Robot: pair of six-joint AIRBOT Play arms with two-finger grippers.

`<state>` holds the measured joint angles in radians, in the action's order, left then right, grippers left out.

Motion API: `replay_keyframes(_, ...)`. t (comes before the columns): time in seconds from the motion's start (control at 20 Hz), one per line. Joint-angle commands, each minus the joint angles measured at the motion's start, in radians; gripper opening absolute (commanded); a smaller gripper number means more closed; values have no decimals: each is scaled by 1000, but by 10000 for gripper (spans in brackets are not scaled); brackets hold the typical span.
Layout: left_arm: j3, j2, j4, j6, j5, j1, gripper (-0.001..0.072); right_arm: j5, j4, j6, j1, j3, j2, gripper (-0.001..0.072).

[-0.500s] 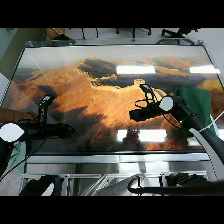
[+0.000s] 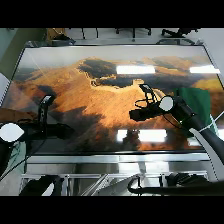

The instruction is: Fold the shirts.

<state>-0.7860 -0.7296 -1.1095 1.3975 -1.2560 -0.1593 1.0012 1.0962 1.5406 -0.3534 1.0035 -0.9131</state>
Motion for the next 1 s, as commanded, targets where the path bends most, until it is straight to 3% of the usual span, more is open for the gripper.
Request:
replay_keyframes(0.0, -61, 1, -229, 92, -1, 0, 14, 1, 0, 0, -1, 0, 0, 16)
replay_keyframes(0.05, -96, 1, -352, 142, -1, 0, 17, 1, 0, 0, -1, 0, 0, 16)
replay_keyframes(0.1, -129, 1, -478, 191, 0, 0, 176, 1, 0, 1, -1, 0, 0, 16)
replay_keyframes(0.15, -156, -3, -593, 227, 5, 0, 712, 1, 0, 0, -1, 0, 0, 15)
replay_keyframes(0.25, -210, -55, -784, 262, 0, 20, 668, 1, 0, 0, -1, 0, -1, 16)
replay_keyframes(0.4, -255, -205, -886, 260, 24, 150, 668, 1, 0, 0, -1, 0, 0, 16)
replay_keyframes(0.7, -287, -556, -880, 260, 13, 505, 669, 1, 0, 0, -1, 0, 0, 16)
replay_keyframes(0.95, -288, -766, -881, 260, 181, 590, 669, 1, 0, 1, -1, 0, 0, 15)
